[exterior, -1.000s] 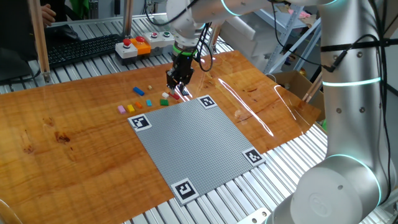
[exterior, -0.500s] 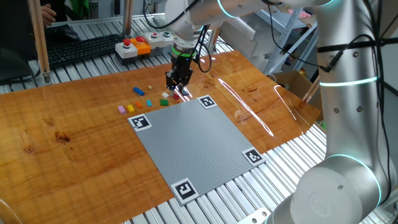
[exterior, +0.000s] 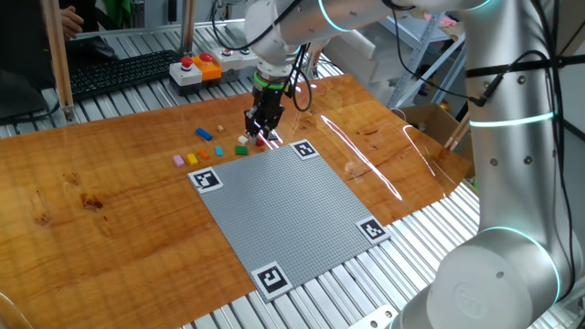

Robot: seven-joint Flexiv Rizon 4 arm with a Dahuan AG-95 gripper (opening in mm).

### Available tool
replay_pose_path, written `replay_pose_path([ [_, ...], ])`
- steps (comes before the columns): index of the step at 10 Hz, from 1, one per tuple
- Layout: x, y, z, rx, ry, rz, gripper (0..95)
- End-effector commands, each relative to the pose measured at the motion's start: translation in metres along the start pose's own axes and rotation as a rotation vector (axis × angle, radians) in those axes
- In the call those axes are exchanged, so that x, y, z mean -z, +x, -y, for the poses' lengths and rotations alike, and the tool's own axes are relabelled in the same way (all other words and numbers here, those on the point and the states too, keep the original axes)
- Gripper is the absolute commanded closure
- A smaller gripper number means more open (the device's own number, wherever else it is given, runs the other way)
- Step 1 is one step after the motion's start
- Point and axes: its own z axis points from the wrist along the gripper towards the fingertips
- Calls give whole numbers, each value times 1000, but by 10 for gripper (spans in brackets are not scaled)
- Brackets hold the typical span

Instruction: Stack small Lego blocks randomly, one at a time

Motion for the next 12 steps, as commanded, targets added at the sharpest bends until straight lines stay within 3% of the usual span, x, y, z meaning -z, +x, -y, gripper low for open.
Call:
replay_pose_path([
  [1, -1, 2, 0, 1, -1, 1, 570],
  [3, -1, 2, 0, 16, -3, -2, 950],
  [9, 0, 2, 0, 1, -10, 2, 950],
  [12, 9, 5, -6, -25, -12, 0, 950],
])
